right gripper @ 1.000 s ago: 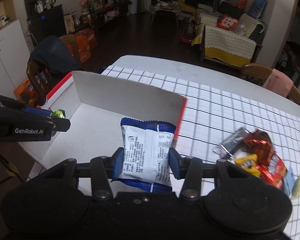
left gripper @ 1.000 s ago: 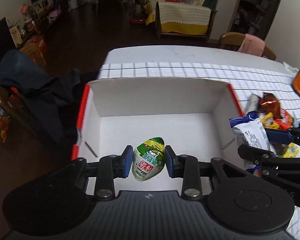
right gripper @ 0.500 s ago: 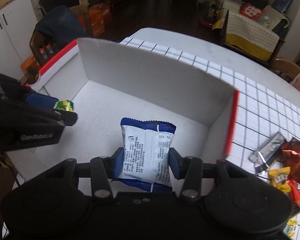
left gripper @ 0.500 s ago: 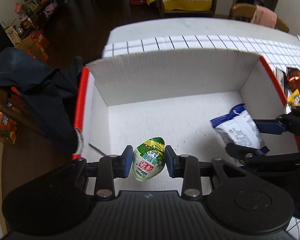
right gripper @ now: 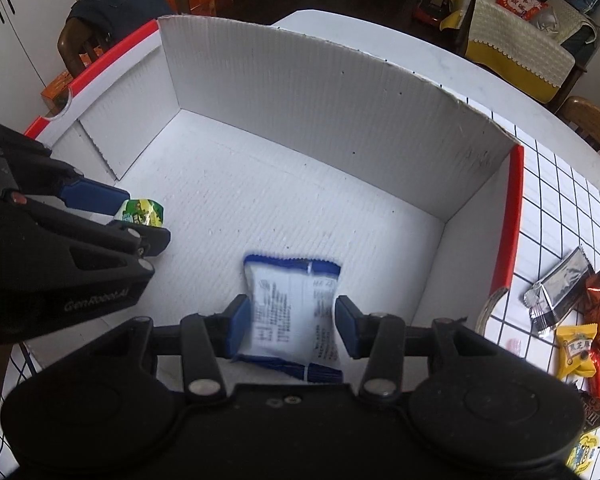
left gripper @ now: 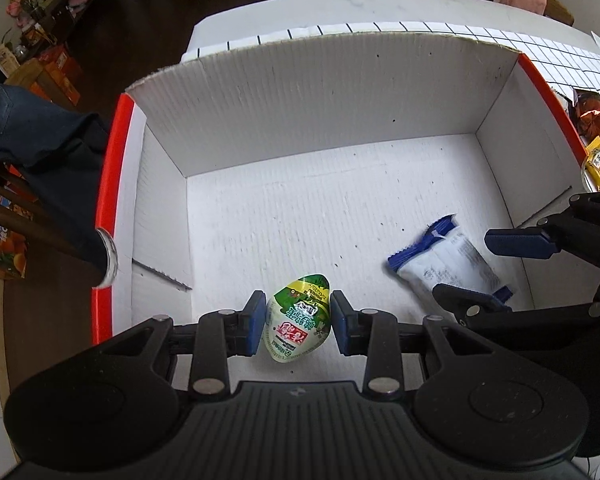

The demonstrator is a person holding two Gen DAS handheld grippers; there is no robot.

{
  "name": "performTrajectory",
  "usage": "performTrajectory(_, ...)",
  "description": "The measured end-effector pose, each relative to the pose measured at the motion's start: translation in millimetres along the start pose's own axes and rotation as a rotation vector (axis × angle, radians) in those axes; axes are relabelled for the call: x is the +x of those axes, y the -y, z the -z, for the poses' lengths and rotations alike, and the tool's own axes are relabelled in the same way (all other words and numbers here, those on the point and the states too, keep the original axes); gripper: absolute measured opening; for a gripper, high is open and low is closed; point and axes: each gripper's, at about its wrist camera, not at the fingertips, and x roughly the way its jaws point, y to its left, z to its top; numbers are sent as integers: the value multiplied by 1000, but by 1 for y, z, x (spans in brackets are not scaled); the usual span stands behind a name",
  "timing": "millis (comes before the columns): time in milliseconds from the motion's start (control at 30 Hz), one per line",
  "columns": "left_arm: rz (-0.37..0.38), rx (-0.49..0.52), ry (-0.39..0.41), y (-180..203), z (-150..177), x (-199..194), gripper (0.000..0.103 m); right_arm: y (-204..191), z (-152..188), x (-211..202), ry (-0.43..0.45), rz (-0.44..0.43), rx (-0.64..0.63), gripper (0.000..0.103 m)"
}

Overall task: Organize snacks
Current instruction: 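Open both tools to drop the jelly cup and biscuit pack into the box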

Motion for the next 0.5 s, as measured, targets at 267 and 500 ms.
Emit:
performTrajectory(267, 13, -22, 23, -4, 1, -8, 42, 1, -2, -8, 18, -3, 15, 48)
performTrajectory(500, 35, -33, 76, -4, 4, -29, 52, 4, 8, -36, 79, -23, 41, 52)
